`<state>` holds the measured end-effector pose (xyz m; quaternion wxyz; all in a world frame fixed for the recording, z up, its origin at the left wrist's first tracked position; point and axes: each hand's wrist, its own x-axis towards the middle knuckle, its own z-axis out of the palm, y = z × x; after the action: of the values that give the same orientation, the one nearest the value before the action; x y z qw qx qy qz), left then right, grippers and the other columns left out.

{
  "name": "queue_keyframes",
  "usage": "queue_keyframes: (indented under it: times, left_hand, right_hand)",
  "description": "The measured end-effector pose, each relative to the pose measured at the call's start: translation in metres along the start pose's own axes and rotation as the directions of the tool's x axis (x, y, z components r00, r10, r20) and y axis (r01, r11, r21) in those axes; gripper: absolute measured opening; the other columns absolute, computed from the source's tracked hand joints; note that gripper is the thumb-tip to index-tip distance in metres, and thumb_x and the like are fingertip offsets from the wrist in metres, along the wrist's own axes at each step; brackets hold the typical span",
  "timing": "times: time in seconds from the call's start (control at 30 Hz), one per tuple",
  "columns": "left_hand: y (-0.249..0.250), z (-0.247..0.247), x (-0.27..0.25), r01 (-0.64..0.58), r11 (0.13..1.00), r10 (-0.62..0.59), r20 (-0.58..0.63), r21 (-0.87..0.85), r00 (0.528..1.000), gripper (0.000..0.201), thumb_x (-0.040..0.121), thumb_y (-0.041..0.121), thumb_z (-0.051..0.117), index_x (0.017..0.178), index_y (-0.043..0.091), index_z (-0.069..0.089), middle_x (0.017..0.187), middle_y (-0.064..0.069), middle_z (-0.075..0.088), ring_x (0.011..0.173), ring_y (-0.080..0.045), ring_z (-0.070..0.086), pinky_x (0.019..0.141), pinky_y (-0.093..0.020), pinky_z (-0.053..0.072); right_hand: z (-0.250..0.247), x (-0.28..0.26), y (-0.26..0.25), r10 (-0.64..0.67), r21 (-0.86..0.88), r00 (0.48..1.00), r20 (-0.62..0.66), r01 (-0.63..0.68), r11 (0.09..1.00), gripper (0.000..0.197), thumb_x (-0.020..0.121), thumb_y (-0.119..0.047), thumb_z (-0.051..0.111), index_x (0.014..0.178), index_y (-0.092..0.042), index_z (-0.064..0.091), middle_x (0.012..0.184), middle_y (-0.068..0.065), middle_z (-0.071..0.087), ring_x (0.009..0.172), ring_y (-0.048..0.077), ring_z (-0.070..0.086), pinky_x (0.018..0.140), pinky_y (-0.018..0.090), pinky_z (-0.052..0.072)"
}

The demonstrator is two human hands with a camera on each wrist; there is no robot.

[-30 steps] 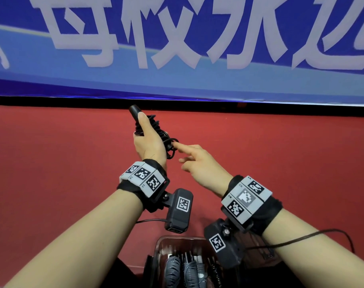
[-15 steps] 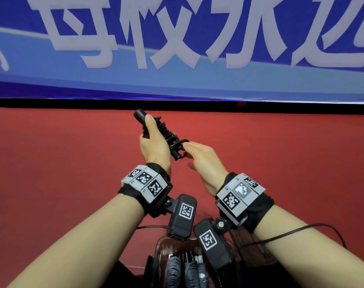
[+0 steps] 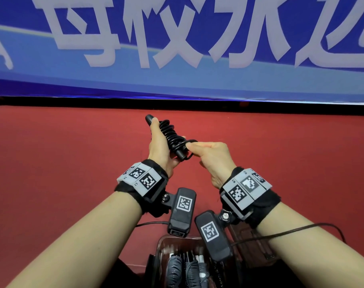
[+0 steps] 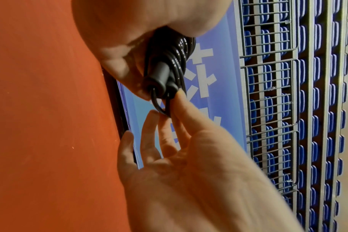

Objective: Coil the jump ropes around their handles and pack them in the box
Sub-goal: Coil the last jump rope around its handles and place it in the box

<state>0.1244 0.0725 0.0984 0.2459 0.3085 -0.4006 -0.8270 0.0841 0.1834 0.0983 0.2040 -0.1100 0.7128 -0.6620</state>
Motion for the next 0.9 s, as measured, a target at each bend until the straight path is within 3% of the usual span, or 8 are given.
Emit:
queue_keyframes:
  times: [0.13,0.3,0.4,0.5,0.6,0.7,0.8,0.9]
  left_hand:
    - [0.001,-0.001,0.000,0.064,0.996,-0.061,0.054,-0.055,0.997,0.061,0.088,0.072,0.042,0.108,0.016,0.058,0.088,-0.010,0.061,0.084,-0.026,0.064,0.086,-0.046,0.056]
    - [-0.003,-0.004,0.002,0.047,0.993,-0.051,-0.028,-0.107,0.998,0.066,0.090,0.058,0.055,0.135,0.010,0.047,0.097,-0.011,0.059,0.066,-0.024,0.067,0.058,-0.039,0.057]
    - [-0.002,-0.001,0.004,-0.065,0.993,0.057,-0.079,-0.101,0.995,0.054,0.095,0.046,0.056,0.132,0.008,0.047,0.096,-0.012,0.059,0.070,-0.026,0.065,0.060,-0.039,0.059]
    - [0.003,-0.002,0.006,-0.147,0.984,0.136,-0.104,-0.101,0.985,0.049,0.095,0.040,0.058,0.130,0.006,0.049,0.089,-0.008,0.059,0.066,-0.022,0.062,0.065,-0.037,0.057]
    - [0.005,-0.001,0.006,-0.140,0.988,0.136,-0.076,-0.061,0.988,0.046,0.094,0.038,0.058,0.126,0.005,0.051,0.090,-0.010,0.060,0.072,-0.028,0.066,0.065,-0.037,0.057]
    - [0.004,0.003,0.006,-0.206,0.977,0.211,-0.091,0.055,0.973,0.041,0.093,0.035,0.058,0.122,0.007,0.050,0.092,-0.008,0.061,0.079,-0.029,0.066,0.068,-0.038,0.056]
    - [0.003,0.003,0.008,-0.235,0.965,0.250,-0.138,0.111,0.958,0.039,0.093,0.034,0.059,0.120,0.009,0.047,0.092,-0.006,0.061,0.074,-0.024,0.064,0.066,-0.038,0.055]
    - [-0.002,0.002,0.007,-0.215,0.968,0.234,-0.150,0.131,0.961,0.046,0.092,0.037,0.060,0.123,0.005,0.049,0.093,-0.008,0.063,0.070,-0.021,0.064,0.061,-0.034,0.054]
  right_hand:
    - [-0.001,0.001,0.001,-0.021,-0.037,1.000,0.006,0.021,0.999,0.013,0.080,-0.022,0.077,0.092,-0.016,0.076,0.103,-0.001,0.073,0.101,0.010,0.064,0.085,0.024,0.044]
    - [-0.002,-0.001,0.004,-0.151,-0.169,0.988,-0.029,0.144,0.975,0.010,0.082,-0.027,0.075,0.088,-0.020,0.078,0.093,-0.010,0.069,0.088,0.004,0.059,0.072,0.017,0.040]
    - [0.001,-0.004,0.010,-0.362,-0.385,0.932,0.030,0.345,0.856,0.023,0.091,-0.029,0.062,0.076,-0.020,0.076,0.090,-0.003,0.064,0.085,0.012,0.056,0.070,0.023,0.042]
    - [0.007,-0.008,0.019,-0.448,-0.535,0.867,0.219,0.490,0.688,0.033,0.101,-0.028,0.045,0.069,-0.024,0.051,0.084,-0.004,0.050,0.081,0.015,0.050,0.079,0.035,0.040]
    - [0.009,-0.010,0.020,-0.461,-0.541,0.849,0.257,0.522,0.660,0.024,0.103,-0.025,0.037,0.087,-0.018,0.054,0.106,-0.002,0.050,0.091,0.018,0.052,0.094,0.047,0.041]
    - [0.006,-0.012,0.017,-0.380,-0.554,0.880,0.286,0.476,0.684,0.019,0.104,-0.025,0.033,0.095,-0.019,0.050,0.133,0.003,0.040,0.102,0.020,0.051,0.104,0.049,0.036]
    - [0.002,-0.010,0.016,-0.373,-0.514,0.884,0.281,0.467,0.719,0.025,0.103,-0.025,0.038,0.092,-0.016,0.059,0.131,-0.001,0.038,0.100,0.011,0.046,0.107,0.041,0.033]
    - [-0.002,-0.006,0.011,-0.438,-0.444,0.887,0.142,0.453,0.773,0.022,0.095,-0.027,0.057,0.088,-0.020,0.077,0.120,-0.006,0.049,0.102,0.004,0.047,0.085,0.013,0.035]
